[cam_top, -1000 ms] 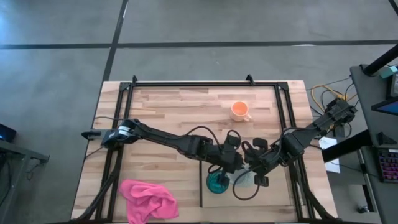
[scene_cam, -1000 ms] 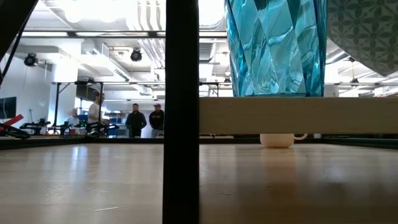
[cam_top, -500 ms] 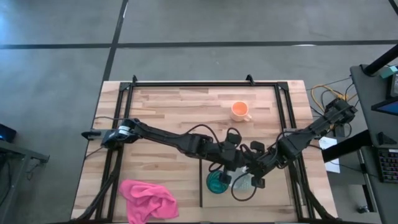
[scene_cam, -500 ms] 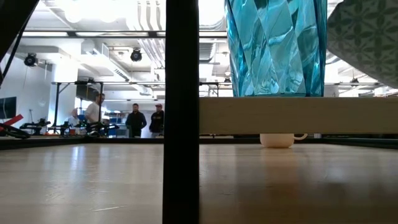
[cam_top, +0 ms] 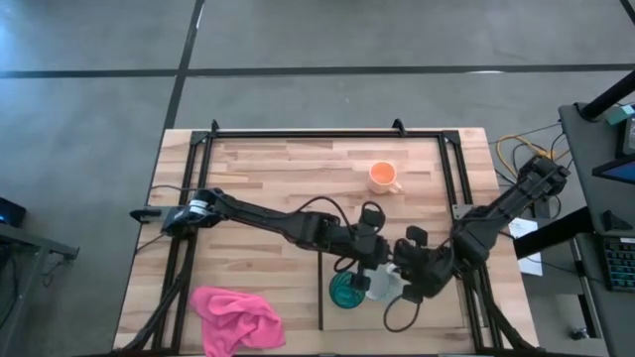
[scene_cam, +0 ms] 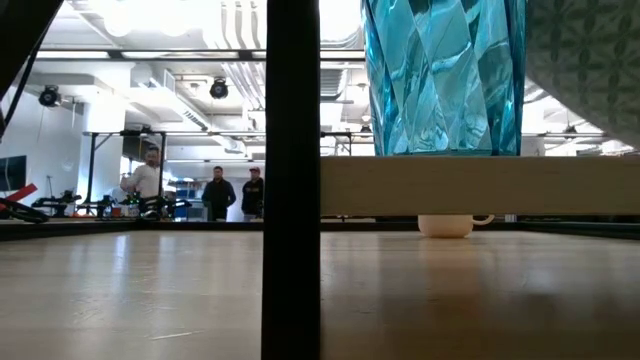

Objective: Stack small to large cups/mugs on shelf
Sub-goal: Put the green patterned mug on the shelf, then put the light orange mug on the shelf

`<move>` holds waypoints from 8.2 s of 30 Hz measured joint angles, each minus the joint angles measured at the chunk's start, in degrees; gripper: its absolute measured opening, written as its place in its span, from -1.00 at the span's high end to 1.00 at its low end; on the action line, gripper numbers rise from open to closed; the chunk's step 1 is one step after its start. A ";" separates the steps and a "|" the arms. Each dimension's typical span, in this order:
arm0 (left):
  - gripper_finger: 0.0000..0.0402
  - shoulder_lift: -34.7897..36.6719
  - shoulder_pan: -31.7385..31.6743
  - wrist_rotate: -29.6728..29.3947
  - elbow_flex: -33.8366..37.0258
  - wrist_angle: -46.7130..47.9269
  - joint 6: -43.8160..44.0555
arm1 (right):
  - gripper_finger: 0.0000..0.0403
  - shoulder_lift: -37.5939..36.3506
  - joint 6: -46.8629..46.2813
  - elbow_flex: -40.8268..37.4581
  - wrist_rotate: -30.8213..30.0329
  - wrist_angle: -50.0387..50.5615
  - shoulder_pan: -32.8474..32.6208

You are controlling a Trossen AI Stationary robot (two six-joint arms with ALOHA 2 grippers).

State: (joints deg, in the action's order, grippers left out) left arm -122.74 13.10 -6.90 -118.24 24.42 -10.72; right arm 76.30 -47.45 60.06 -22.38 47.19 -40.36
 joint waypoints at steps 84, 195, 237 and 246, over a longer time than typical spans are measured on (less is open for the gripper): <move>0.76 3.63 -0.02 -5.61 -2.05 0.08 -0.37 | 0.84 19.34 -41.21 -15.02 -58.78 -24.29 -15.91; 0.76 3.63 -0.02 -5.54 -1.99 0.14 0.00 | 0.45 9.92 -32.50 -12.51 -27.74 -14.41 -15.89; 0.76 7.50 -6.04 -7.21 -2.15 5.91 12.30 | 0.76 -14.14 -30.37 8.18 -8.91 31.93 -17.24; 0.98 7.50 -10.17 -6.92 -1.60 9.05 18.47 | 0.77 -19.26 -22.89 11.59 -17.38 40.97 -8.34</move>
State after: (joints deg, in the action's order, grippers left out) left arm -115.24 2.93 -13.82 -119.83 33.47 7.75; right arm 57.04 -70.33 71.65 -39.75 88.16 -48.70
